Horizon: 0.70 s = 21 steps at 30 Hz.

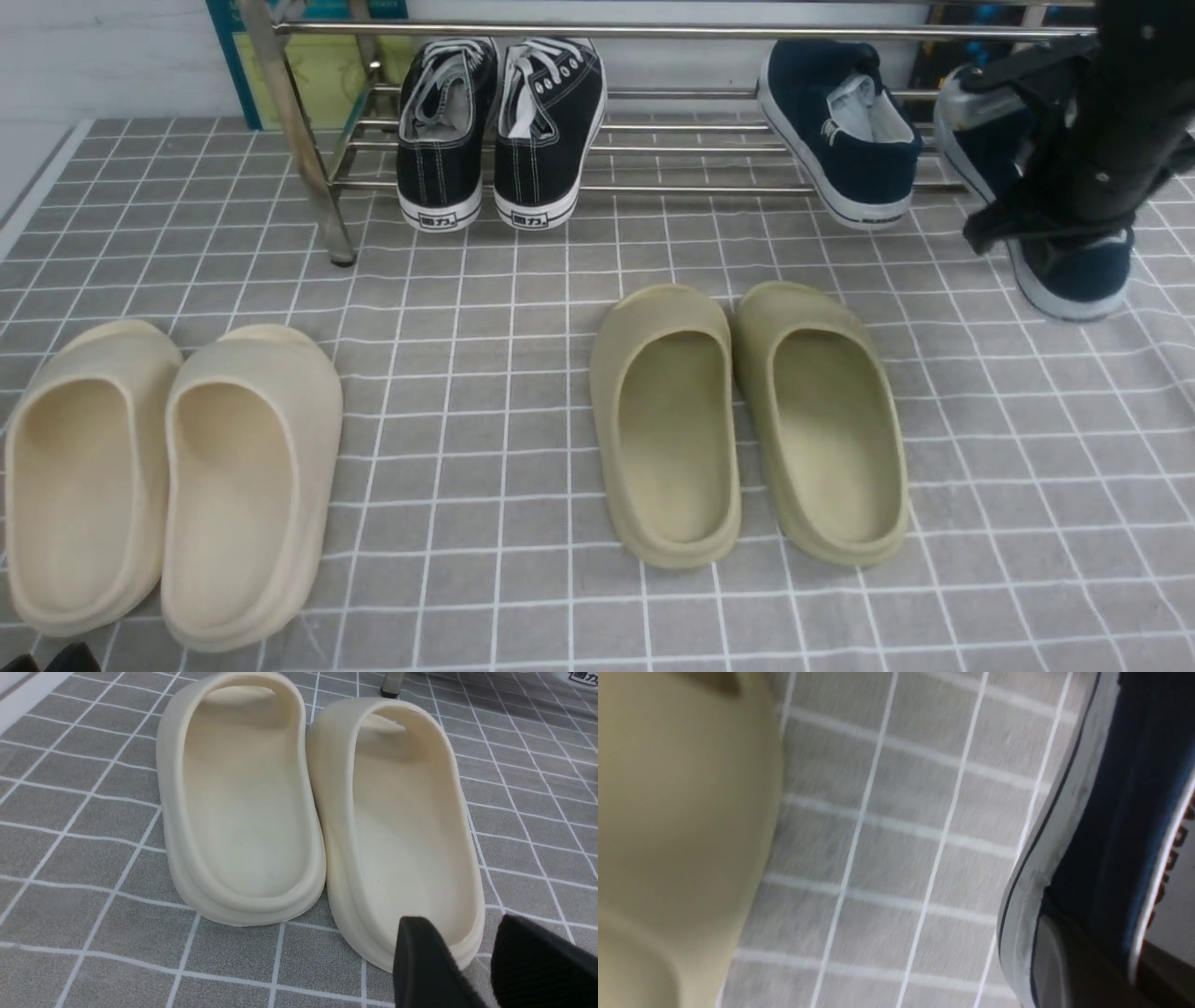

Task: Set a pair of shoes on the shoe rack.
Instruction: Use the right arm to put a shoe into the shoe rack

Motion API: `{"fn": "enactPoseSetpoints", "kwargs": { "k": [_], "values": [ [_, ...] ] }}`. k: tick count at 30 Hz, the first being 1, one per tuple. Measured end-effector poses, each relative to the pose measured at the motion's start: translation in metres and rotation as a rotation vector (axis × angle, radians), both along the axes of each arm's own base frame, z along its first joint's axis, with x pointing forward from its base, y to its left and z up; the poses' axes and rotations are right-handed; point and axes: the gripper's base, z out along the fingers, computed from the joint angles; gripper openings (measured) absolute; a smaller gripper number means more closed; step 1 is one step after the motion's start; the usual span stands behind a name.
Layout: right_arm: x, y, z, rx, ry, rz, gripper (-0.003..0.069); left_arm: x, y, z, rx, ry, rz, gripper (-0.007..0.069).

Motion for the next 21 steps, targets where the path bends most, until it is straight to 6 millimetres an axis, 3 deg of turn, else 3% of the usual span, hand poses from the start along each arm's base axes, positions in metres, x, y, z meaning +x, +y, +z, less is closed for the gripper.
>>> {"fn": "enactPoseSetpoints", "kwargs": {
  "k": [10,21],
  "values": [
    [0.054,0.010,-0.007,-0.008,-0.080,0.065,0.0038,0.000,0.000,0.000,0.000,0.000,0.000,0.0239],
    [0.071,0.015,-0.024,-0.001,-0.083,0.096,0.0038,0.000,0.000,0.000,0.000,0.000,0.000,0.0239]
  ]
}}
